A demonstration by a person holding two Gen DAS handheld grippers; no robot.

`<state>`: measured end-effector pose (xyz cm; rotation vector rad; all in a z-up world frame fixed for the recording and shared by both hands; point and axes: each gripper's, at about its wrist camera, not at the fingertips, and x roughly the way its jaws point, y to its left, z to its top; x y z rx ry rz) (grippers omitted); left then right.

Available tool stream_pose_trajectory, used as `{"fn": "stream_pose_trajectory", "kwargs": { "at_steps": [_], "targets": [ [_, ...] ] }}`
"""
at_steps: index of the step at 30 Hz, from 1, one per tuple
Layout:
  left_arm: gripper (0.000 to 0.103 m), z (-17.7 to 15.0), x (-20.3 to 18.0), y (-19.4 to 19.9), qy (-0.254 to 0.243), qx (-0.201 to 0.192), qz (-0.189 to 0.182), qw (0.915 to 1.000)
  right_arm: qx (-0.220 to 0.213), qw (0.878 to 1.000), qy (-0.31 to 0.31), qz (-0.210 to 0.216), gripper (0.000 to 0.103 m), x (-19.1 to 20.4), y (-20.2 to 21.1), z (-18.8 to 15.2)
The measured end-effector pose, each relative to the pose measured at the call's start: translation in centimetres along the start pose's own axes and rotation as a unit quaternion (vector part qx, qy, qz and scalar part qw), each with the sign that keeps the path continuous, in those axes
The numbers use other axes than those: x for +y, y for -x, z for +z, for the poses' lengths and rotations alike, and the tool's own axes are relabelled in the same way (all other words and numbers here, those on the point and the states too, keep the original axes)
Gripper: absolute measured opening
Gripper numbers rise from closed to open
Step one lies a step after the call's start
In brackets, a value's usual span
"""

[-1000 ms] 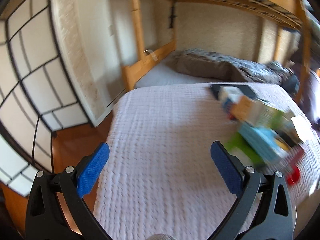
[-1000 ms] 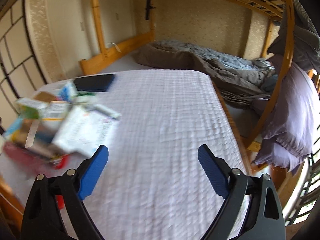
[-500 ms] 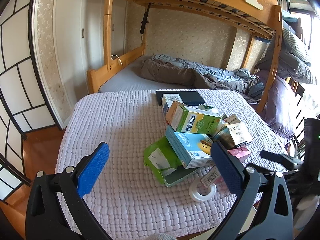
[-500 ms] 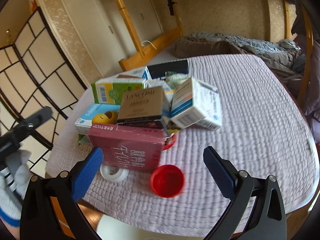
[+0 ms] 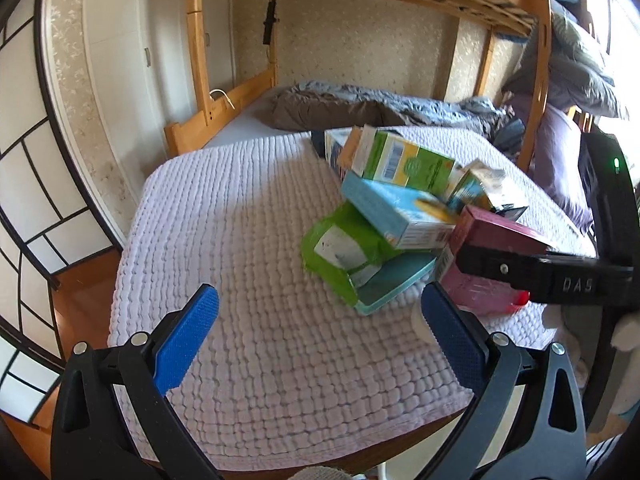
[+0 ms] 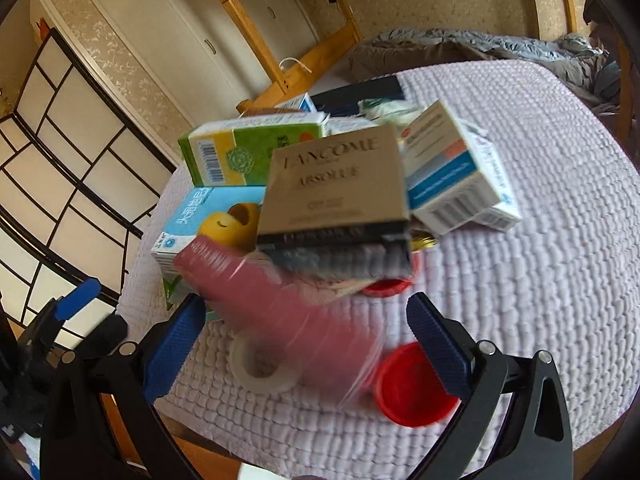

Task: Collect trash
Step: 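Move both tools toward the pile of boxes on the blanket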

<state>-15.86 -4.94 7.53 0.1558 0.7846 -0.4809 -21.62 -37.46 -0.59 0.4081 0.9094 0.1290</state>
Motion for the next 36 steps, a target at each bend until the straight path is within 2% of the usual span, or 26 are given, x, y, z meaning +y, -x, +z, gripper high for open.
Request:
{"fn": "stream_pose_trajectory", "kwargs": {
  "at_steps": [3,7,16,23,27,30,36],
  "targets": [
    [0.102,-0.1,-0.2,-0.6,-0.008,0.003,-0.011,0.9999,0.009,1.000,-0.014,0.009,0.099,0.2,-0.2,0.1],
    [0.102,0.1,0.0,-1.3,-0.017,0.007,-0.006,0.9998,0.018,1.000,-0.014,0.003,0.099,0.4,-0.5,-0.2],
    [0.102,-1.0,0.6,-2.2,0.003,0.023,-0.019,0.9995,0.015,0.997,0.068,-0.045,0.099,2.0,0.5,-3.3],
    [0.102,-1.4,0.4,-2.2,0.008,0.026,-0.021,0.9994,-0.022,0.987,0.118,-0.109,0.099,2.2,0.4,-4.8],
    [0.102,-1.5,0.5,-2.0,0.009,0.026,-0.020,0.9994,-0.055,0.976,0.138,-0.156,0.099,0.9,1.8,-4.3],
    [0.102,-1.6,0.6,-2.0,0.011,0.028,-0.020,0.9994,-0.063,0.971,0.145,-0.179,0.099,-0.4,1.9,-4.1],
    [0.102,-1.7,0.1,-2.1,0.009,0.030,-0.023,0.9993,-0.069,0.975,0.132,-0.165,0.099,-1.9,2.3,-3.9]
  ]
}}
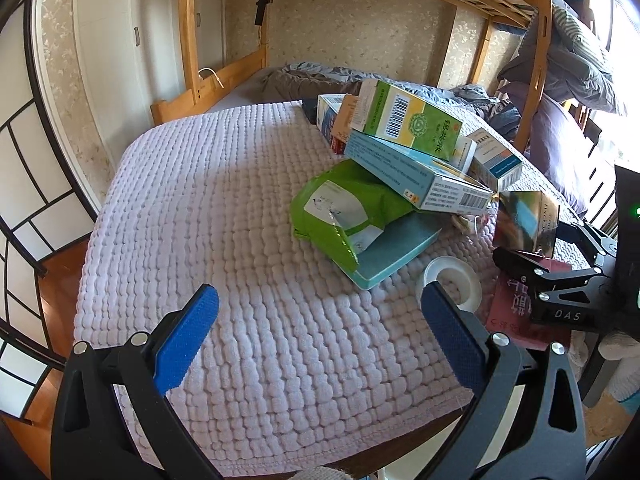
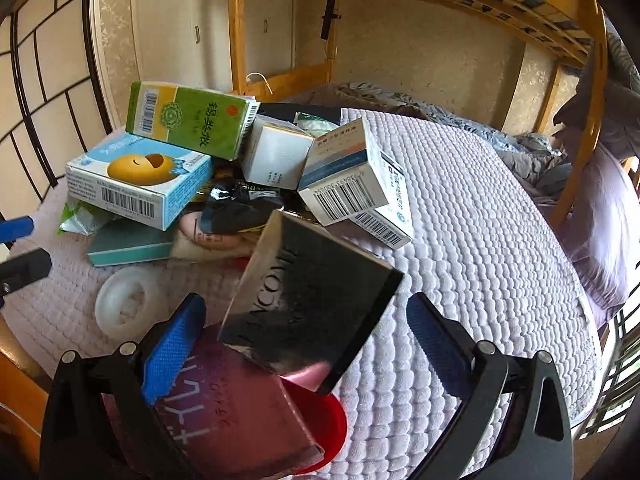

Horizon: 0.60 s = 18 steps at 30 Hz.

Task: Collect trash

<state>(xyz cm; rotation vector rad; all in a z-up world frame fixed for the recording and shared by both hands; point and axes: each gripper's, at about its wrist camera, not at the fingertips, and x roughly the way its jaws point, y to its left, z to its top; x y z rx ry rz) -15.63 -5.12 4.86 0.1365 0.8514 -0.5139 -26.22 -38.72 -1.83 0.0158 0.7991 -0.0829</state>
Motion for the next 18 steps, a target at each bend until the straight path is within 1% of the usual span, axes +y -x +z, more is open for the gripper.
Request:
{"fn": "stream_pose_trajectory", "kwargs": {
  "at_steps": [2,4,6,9,12,14,15,17,18],
  "targets": [
    [0.102,0.0,-0.2,0.1,-0.002,-0.001,-0.001,1.0000,-0.006,1.000,-0.004,0.012,0.099,-0.4,0.5,0.0],
    [0.102,0.0,-0.5,0.2,-0.002,-0.002,-0.002,1.0000,-0.014,0.999,-0.014,0.035,0.099,-0.7,1.3,0.2],
    [0.102,0.0,-0.5,0.2,0.000,-0.002,-0.004,1.0000,-0.015,0.999,-0.024,0.044,0.099,-1.0,1.4,0.7],
    [0.102,-0.1,-0.8,0.2,0.001,-0.003,-0.003,1.0000,-0.009,1.000,-0.021,0.018,0.099,-1.4,0.8,1.0],
    [0.102,0.0,-0.9,0.4,0.002,-0.005,-0.002,1.0000,-0.014,0.999,-0.031,0.017,0.099,-2.0,1.2,1.4],
    [0.102,-0.1,-0.9,0.8,0.005,-0.007,-0.003,1.0000,-0.024,0.999,-0.036,0.021,0.099,-2.7,2.7,1.8],
    [0.102,-0.2,-0.9,1.0,0.006,-0.007,-0.005,0.9999,-0.026,0.999,-0.036,0.027,0.099,-2.9,3.2,2.0],
    [0.102,-0.4,-1.0,1.5,0.008,-0.007,-0.013,0.9999,-0.029,0.998,-0.027,0.057,0.099,-3.3,4.9,1.7],
    [0.102,-0.6,-1.0,1.8,0.009,-0.007,-0.017,0.9998,-0.026,0.997,-0.011,0.078,0.099,-3.4,6.0,1.3]
  ]
}}
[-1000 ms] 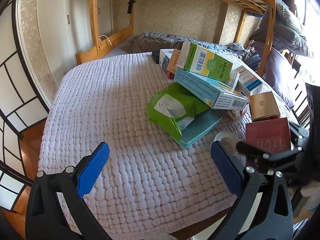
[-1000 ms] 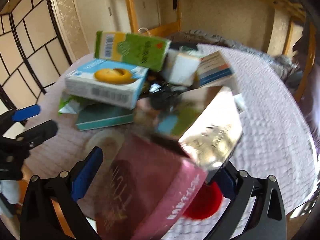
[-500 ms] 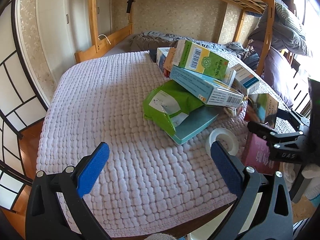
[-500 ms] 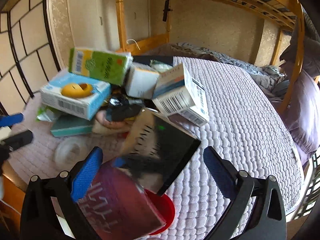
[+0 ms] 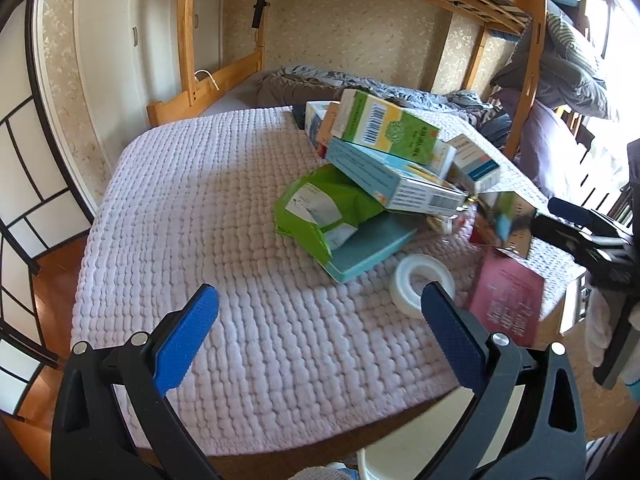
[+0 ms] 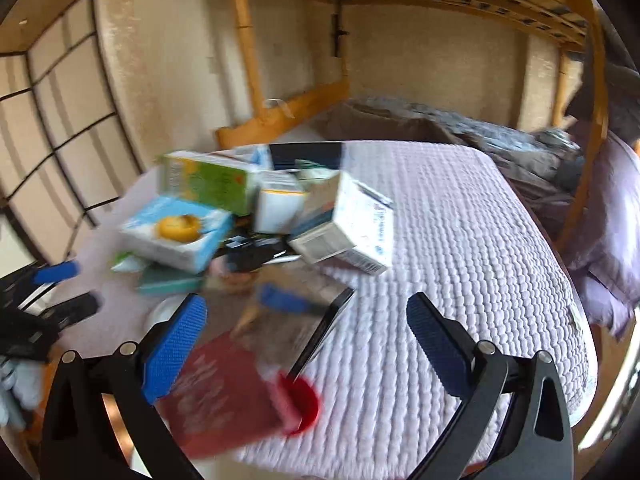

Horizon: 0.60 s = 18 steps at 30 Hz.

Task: Collect trash

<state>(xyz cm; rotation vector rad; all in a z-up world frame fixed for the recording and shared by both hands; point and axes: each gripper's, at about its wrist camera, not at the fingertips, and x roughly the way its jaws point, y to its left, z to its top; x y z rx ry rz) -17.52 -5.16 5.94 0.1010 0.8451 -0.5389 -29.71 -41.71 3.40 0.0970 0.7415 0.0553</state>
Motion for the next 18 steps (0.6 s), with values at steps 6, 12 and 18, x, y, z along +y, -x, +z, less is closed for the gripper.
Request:
{"fn": "stream_pose_trajectory", "kwargs": {
  "at_steps": [6,12,18],
  "targets": [
    [0.102,-0.8,-1.0,0.1,0.000,0.011,-0.022,0.9997,0.053,0.995,0.081,0.038,0.099,2.4,0.5,-3.6],
    [0.102,-0.6,-1.9,-0.7,0.001,0.019,-0.043,0.9989,0.067,0.982,0.173,0.028,0.099,5.8,-0.4,-6.1],
    [0.102,-0.6,-3.2,-1.8,-0.028,0.030,-0.048,0.9980,0.082,0.970,0.230,0.012,0.099,7.2,-2.5,-6.9]
  ]
}}
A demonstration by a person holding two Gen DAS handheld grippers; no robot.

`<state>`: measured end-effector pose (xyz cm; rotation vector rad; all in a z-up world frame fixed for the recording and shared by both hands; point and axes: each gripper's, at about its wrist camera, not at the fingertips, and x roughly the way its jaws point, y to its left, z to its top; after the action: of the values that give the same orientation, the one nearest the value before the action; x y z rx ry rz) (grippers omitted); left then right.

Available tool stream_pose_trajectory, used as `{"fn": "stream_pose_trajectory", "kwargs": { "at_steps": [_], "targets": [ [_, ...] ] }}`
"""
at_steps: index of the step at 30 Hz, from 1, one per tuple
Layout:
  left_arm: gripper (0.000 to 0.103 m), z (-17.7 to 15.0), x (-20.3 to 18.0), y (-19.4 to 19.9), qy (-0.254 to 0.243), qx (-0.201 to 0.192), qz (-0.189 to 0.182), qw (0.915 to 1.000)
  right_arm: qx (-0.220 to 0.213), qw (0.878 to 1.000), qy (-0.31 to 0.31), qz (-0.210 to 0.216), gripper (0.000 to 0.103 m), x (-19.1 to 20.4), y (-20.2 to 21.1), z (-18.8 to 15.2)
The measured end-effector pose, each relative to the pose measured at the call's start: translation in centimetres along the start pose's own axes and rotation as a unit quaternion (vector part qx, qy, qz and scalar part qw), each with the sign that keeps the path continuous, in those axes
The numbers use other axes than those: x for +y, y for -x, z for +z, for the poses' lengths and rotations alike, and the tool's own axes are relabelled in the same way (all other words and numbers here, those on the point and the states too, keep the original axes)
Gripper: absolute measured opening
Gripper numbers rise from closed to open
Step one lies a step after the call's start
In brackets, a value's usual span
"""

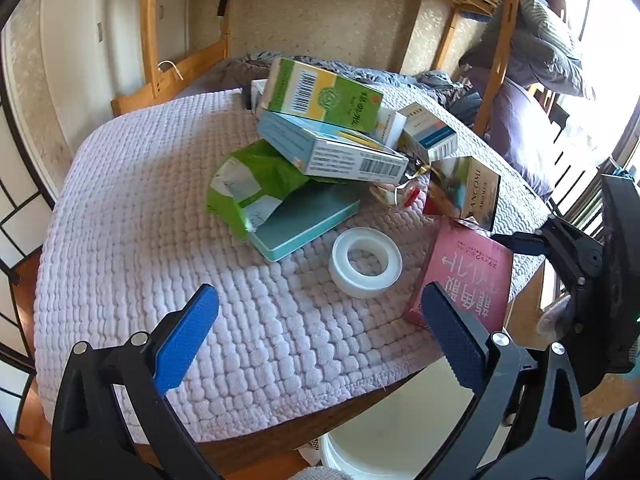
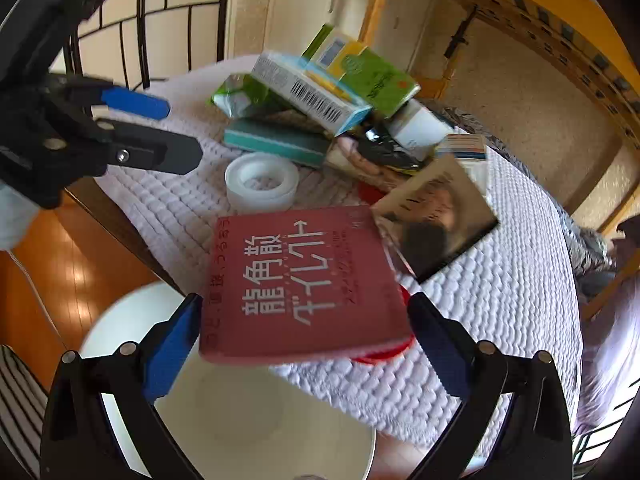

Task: Collect trash

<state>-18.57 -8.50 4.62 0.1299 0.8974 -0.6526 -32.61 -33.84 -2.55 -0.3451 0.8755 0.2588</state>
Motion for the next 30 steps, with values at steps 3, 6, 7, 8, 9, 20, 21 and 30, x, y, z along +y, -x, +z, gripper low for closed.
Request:
{"fn": "stream_pose_trajectory", "kwargs": {
  "at_steps": [3,6,7,8,9,20,21,30],
  "targets": [
    [0.102,-0.1,0.0,-0.3,0.002,0.003,-0.004,1.0000,-0.002,1.000,0.007,0.004,0.089,0.3,-0.3,0.2],
    [0.102,-0.2,-0.2,-0.6,-0.004,0.008,-0.005,0.9999,0.002,1.000,0.009,0.007,0.087,0.2,-0.2,0.5],
    [0.102,-0.1,-0.3,-0.8,-0.009,0.011,-0.007,0.9999,0.001,1.000,0.011,0.005,0.087,0.1,0.1,0.3],
    [0.101,0.0,-0.5,-1.0,-0.013,0.013,-0.008,0.9998,-0.001,1.000,0.010,0.001,0.087,0.1,0.3,0.3],
    [0.100,0.0,-0.8,-1.2,-0.020,0.016,-0.010,0.9996,-0.003,1.000,0.004,0.001,0.087,-0.1,0.8,0.0],
    [0.074,0.7,-3.5,-5.1,-0.076,0.053,0.009,0.9956,-0.007,0.997,-0.082,0.007,0.087,-3.1,3.5,-1.5],
    [0.073,0.8,-3.7,-5.3,-0.081,0.052,0.015,0.9953,-0.008,0.996,-0.091,0.007,0.087,-3.4,3.6,-1.6],
    [0.052,1.2,-4.6,-5.1,-0.082,0.039,0.033,0.9953,-0.012,0.994,-0.113,0.004,0.087,-4.0,3.9,-2.6]
  ]
}}
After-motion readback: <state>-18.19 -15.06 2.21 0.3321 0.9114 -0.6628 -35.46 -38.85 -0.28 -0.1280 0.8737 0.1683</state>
